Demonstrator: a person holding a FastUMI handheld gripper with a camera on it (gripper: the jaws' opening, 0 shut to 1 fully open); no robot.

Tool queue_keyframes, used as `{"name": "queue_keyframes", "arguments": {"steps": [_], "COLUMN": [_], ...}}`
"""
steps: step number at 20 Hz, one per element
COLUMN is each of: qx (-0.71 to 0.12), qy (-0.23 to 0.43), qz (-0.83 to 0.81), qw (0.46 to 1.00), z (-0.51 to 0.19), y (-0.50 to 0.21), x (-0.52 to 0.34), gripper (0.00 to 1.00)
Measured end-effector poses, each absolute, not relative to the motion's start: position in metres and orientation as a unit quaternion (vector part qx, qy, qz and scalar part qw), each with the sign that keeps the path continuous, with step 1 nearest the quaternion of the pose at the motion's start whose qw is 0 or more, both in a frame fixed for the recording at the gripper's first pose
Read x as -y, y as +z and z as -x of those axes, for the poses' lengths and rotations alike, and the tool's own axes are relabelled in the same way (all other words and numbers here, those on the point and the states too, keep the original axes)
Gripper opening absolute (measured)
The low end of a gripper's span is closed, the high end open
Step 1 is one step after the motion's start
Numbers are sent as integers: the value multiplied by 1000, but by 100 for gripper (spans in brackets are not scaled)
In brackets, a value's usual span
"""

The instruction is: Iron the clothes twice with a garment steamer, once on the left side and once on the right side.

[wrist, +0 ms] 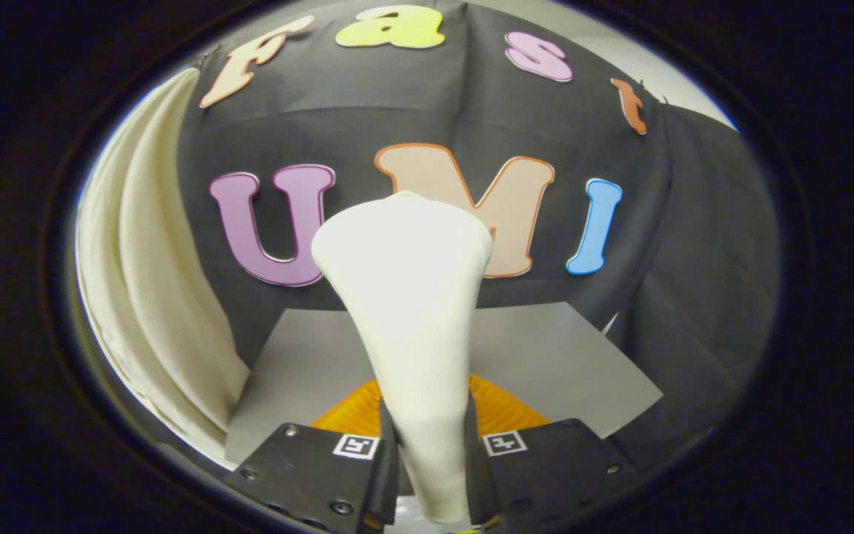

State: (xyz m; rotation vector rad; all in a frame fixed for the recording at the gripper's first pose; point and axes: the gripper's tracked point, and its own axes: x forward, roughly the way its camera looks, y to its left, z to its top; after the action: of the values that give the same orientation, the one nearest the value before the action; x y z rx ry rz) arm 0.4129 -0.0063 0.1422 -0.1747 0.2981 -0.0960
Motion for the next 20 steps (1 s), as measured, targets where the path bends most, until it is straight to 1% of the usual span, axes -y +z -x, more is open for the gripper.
{"name": "queue_keyframes", "arguments": {"steps": [5, 11, 16, 20], "qx": [-109, -64, -43, -37], "qy": [-40, 6, 49, 72], "qz": [96, 95, 80, 69], "qw": [989, 993, 995, 994], "z": [-326, -241, -198, -176], "y": [159, 178, 182, 183], "x": [-44, -151, -241, -292], "gripper": [37, 36, 36, 36]}}
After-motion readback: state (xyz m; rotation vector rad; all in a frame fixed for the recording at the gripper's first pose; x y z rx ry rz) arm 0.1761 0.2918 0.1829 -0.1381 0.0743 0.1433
